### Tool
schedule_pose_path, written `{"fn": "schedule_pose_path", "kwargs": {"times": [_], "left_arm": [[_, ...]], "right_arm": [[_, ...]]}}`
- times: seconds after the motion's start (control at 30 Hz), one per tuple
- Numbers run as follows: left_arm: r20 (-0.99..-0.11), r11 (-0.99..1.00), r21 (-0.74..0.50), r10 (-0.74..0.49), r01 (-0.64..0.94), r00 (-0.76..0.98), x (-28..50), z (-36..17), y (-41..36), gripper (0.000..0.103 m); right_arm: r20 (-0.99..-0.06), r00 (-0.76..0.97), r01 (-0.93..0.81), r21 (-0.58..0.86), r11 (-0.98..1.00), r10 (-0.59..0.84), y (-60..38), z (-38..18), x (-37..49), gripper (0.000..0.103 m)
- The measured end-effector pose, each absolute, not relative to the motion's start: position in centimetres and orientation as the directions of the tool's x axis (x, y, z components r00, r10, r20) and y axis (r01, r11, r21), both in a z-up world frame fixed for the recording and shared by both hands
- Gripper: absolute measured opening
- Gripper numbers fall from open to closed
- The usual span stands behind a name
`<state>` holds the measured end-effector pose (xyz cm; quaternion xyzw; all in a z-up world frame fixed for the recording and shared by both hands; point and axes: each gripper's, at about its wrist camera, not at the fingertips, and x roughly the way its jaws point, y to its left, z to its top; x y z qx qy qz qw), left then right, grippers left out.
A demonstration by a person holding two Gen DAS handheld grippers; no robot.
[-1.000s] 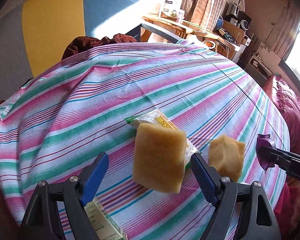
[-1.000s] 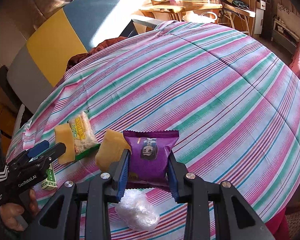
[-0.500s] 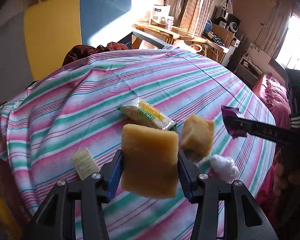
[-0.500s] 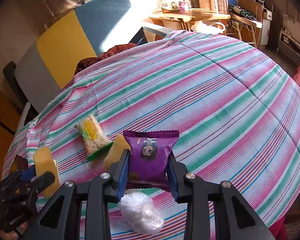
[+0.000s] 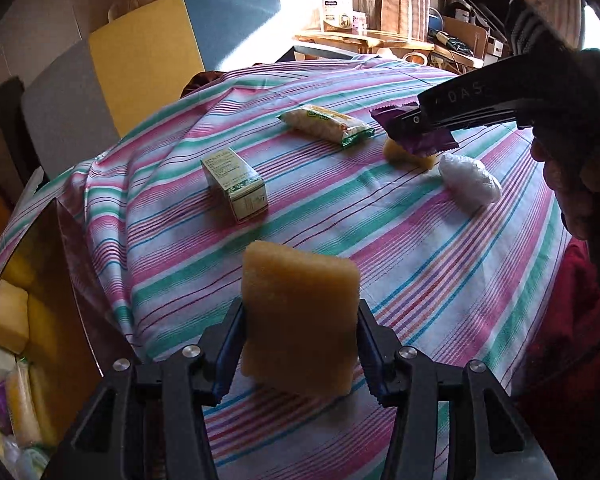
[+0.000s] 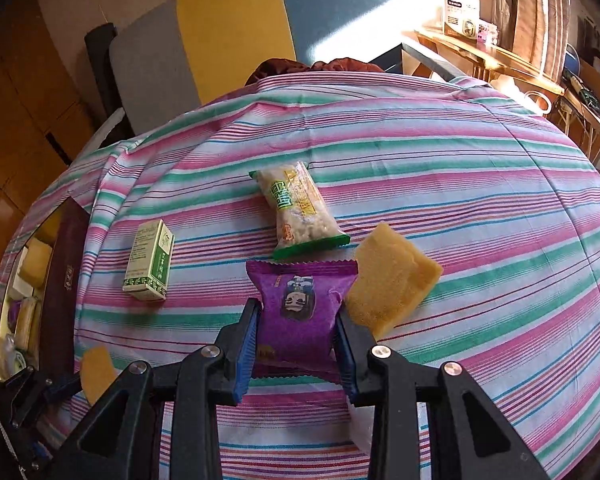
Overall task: Organize objects
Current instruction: 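Carry the yellow sponge over the gold tray with the left tool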
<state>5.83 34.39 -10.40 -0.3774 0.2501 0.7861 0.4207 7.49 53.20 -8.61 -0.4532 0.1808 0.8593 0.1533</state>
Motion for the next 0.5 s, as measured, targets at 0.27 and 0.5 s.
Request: {"fn": "schedule_pose_path", "kwargs": {"times": [0.27,0.5], "left_arm": [[-0.84,-0.559,0.014,0.444,-0.829,-0.313,4.7,-11.9,34.7,0.053],[-0.848,-0.581,-0.022,0.442,-0.814,-0.292,4.3,-12.3,34.7,0.053]], "right_arm": [[-0.851,-0.513,-0.433,0.142,-0.89,0.114,53.0,-9.2,7.4,0.034],[-0.87,-0.483,-0.418,0.129,-0.899,0.1,52.5,-10.0,6.8,0.034]]}}
